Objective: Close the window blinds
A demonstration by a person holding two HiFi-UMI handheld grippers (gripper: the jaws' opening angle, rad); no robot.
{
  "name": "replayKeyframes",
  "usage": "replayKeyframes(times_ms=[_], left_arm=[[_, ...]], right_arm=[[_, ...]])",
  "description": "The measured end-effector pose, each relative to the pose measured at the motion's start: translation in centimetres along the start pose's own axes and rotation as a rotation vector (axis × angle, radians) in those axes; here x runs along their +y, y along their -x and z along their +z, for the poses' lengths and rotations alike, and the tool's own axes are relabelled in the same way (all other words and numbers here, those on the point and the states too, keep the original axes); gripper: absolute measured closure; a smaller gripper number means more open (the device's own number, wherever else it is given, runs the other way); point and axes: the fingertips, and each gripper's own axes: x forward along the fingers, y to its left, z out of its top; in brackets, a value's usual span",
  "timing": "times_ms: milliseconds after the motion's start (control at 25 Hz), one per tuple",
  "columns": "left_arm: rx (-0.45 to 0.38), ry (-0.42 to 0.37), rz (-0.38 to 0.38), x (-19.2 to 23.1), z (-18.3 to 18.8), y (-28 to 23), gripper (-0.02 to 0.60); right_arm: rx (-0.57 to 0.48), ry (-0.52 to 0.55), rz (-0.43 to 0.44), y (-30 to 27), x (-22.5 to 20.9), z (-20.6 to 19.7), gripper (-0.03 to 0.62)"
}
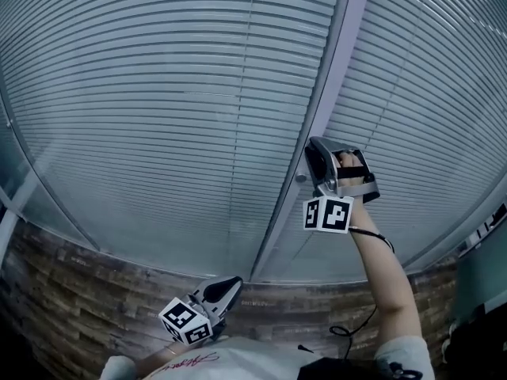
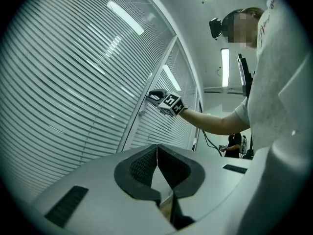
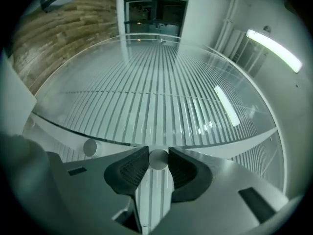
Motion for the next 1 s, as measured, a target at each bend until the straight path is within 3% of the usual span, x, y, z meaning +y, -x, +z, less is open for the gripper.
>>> replayKeyframes(times_ms=[200,400,800,920,1000], left_arm=[[-0.005,-0.002,0.008,0.0,0.1,-0.1,0.563],[-0.002,-0.002,0.011,-0.3,0.4,-0.3,0.563],[-0.003,-0.015,0.017,-0.5,0.3,-0.1,0.563],[-0.003,-0.012,0.019,-0.3,0.2,-0.2,0.563],[-0.002,-0.010,0.023,-0.3,0.2,-0.3,0.563]], right_arm=[[-0.005,0.133,0.002,0.0,0.4,-0.2,0.461],[0.007,0.102,-0.007,-0.2,0.4,-0.2,0.461],[-0.010,-0.416,-0.124,3.8,-1.2,0.3,0.462],[-0.037,-0.619,-0.161,6.3,-1.4,1.2,0.534],[-0.059,-0.746,-0.167,7.9,-1.2,1.9,0.539]])
